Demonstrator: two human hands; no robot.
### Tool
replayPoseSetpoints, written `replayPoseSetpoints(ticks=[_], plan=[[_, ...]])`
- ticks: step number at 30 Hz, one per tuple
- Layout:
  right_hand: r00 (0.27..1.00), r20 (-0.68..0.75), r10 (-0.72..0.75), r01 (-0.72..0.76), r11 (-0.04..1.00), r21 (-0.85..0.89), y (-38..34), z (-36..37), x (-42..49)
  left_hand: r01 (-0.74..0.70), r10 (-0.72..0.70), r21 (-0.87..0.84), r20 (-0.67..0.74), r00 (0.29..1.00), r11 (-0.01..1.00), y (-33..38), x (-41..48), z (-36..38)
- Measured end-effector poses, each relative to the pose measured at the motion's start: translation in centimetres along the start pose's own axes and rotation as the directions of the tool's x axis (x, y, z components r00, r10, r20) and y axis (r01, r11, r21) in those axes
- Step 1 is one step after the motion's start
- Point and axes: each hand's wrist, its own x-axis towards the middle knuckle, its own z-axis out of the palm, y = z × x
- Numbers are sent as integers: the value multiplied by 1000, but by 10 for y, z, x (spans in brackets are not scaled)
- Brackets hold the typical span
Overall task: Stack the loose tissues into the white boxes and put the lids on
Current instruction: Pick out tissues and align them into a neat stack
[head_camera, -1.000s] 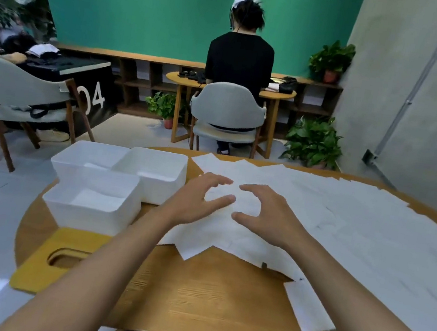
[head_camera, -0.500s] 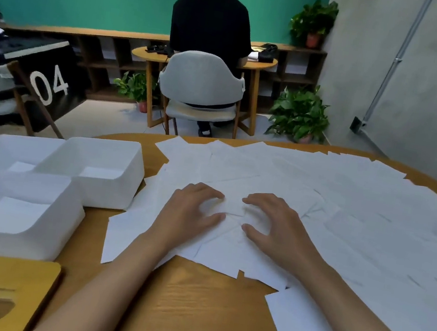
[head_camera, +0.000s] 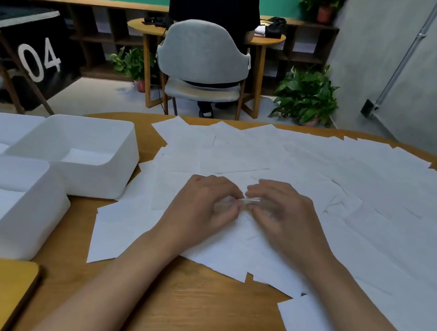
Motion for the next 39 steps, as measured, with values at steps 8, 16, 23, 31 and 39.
replayPoseSetpoints(ticks=[8, 16, 23, 31, 39], plan=[[974, 75, 213, -225, 937, 267, -7, -16, -8, 183, -187, -55, -78, 979, 982, -9, -21, -33], [957, 146, 251, -289, 864, 412, -21, -17, -9, 162, -190, -276, -76, 979, 947, 7, -20, -40], [946, 118, 303, -302, 686, 662, -31, -29, -2, 297, -403, -587, -55, 914, 753, 14, -20, -31], [941, 160, 297, -337, 803, 492, -15, -29, -2, 227, -303, -333, -196, 933, 915, 13, -19, -17], [875, -69, 479, -397, 791, 466, 1, -32, 1, -18, 18, 10, 46, 999, 1000, 4, -14, 11]])
